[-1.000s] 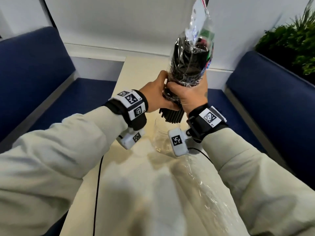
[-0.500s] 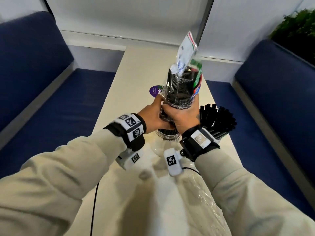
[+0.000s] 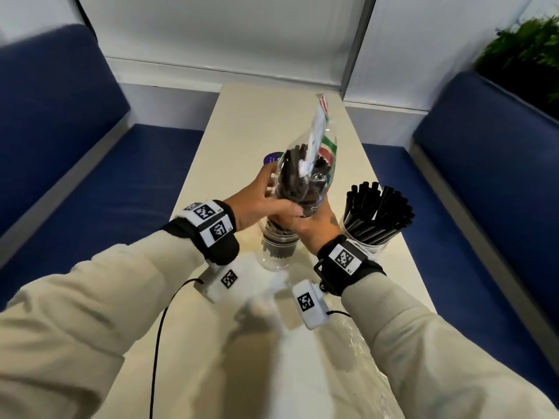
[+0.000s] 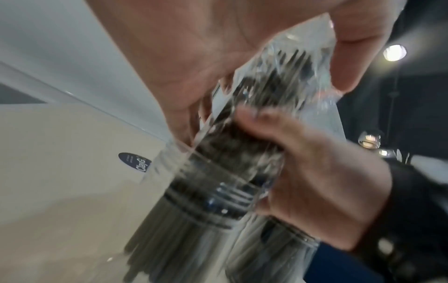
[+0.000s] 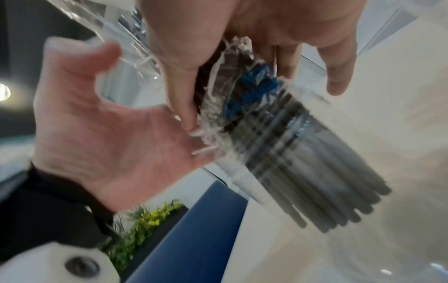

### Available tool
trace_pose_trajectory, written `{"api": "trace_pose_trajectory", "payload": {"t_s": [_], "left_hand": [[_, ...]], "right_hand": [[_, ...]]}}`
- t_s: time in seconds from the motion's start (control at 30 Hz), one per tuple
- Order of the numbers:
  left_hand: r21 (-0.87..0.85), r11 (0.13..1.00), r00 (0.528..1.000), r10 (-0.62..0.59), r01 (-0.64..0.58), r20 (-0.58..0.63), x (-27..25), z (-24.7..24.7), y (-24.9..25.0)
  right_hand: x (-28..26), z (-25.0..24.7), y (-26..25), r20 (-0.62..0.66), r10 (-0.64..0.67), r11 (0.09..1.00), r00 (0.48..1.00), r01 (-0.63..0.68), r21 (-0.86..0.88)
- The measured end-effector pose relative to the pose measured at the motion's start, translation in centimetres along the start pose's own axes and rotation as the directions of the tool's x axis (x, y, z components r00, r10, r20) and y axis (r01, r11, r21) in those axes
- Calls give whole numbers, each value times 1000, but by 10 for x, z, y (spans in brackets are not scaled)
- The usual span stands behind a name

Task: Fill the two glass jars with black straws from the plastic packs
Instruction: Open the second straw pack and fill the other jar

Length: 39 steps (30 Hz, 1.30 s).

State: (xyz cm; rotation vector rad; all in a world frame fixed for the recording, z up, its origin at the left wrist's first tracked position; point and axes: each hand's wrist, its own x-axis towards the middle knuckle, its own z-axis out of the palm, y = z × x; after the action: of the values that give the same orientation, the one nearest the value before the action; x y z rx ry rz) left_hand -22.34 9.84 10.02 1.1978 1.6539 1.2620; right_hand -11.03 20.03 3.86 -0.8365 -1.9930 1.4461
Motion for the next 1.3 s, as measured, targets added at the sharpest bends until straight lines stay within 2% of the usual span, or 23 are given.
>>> {"api": "trace_pose_trajectory", "payload": {"t_s": [0.07,0.17,0.27,0.47,0.6,0.7,0.8,0.9,0.97,1.03,1.1,1.2,1.3], "left_hand": [[58,997,993,50,-44,-106,0,2,9],[149,988,965,86,-49,-247,-1,8,24],[245,970,946,76,4,-316,2,12,28],[402,913,858,156,64,-490,6,8,26],[401,914,818,183,63,-546,6,4,34],[394,917,835,170,61,-524,5,1,39],[379,922,851,138,77,-507,7,-8,44],[354,933,874,115,69,-473,5,-17,49],[372,926,884,119,65,-452,1,-19,48],[342,939,893,121,39,-433,-5,-20,48],[323,946,906,108,34,-410,-11,-21,47],[440,893,932,71,100,-356,-17,-17,44],[493,855,921,47,162,-386,-18,-15,42]], "right_hand": [[-4,0,2,18,-4,997,1000,5,-80],[-8,4,-1,-23,19,997,1000,-20,-76],[-11,7,-6,-75,24,994,997,-31,-100],[-21,5,-10,-21,71,995,997,-72,-75],[-24,7,-20,-39,-7,999,999,8,38],[-17,3,-38,-66,-106,990,992,111,81],[-8,-5,-57,-37,-161,985,986,159,-62],[1,-11,-64,-72,-158,961,985,136,-243],[5,-14,-66,-51,-135,949,989,114,-294],[6,-18,-73,-35,-149,938,988,131,-320],[8,-22,-80,-75,-165,934,983,131,-333],[10,-24,-89,-122,-156,940,980,110,-324],[10,-24,-95,-120,-156,936,980,108,-336]]}}
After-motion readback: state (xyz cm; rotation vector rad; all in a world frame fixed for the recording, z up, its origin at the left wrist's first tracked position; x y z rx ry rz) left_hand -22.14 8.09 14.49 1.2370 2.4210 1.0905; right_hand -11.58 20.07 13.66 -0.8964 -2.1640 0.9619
